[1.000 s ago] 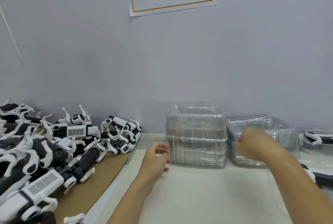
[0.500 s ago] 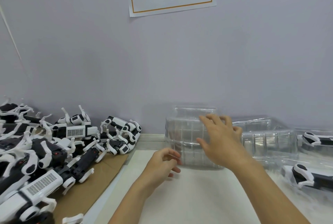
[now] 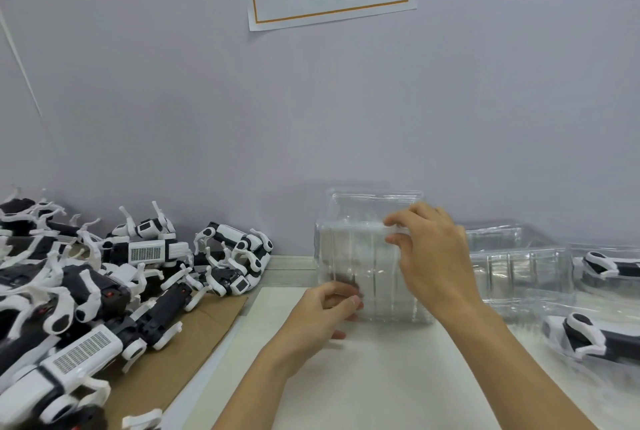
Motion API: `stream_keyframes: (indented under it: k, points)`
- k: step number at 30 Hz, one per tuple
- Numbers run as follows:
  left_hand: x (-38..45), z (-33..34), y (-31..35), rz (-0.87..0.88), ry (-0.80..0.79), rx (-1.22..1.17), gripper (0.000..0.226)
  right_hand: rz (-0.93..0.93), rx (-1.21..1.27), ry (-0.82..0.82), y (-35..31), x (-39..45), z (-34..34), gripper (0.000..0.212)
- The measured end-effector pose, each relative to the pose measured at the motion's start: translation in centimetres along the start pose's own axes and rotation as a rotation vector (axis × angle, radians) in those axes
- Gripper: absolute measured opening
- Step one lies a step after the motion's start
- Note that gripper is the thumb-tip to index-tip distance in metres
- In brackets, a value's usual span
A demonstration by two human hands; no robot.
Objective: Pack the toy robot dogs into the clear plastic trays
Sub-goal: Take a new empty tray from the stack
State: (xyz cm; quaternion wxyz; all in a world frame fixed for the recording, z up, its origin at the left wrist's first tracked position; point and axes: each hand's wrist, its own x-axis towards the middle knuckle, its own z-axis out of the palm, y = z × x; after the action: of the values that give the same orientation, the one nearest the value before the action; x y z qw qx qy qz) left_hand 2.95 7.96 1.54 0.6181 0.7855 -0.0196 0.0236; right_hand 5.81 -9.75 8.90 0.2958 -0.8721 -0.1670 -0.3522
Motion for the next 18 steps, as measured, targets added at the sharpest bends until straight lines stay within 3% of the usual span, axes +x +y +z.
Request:
stream_keyframes:
  k: [6,12,18]
  points:
    - [0.1,0.2,0.4,0.058,0.009,-0.072,0.022,-0.06,0.18,0.224,-0.9,0.4,-0.9,0.018]
    - [-0.5,0.4,4.8,0.311,0.199,-0.362,0.034,-0.054,0.43,0.142,-1.7,0.7,-0.9,0.016]
    - [-1.3,0.0,7.6,0.51,0.368,-0.386,0.011,0.025,0.634,0.036,-2.7,0.3,-0.5,0.016]
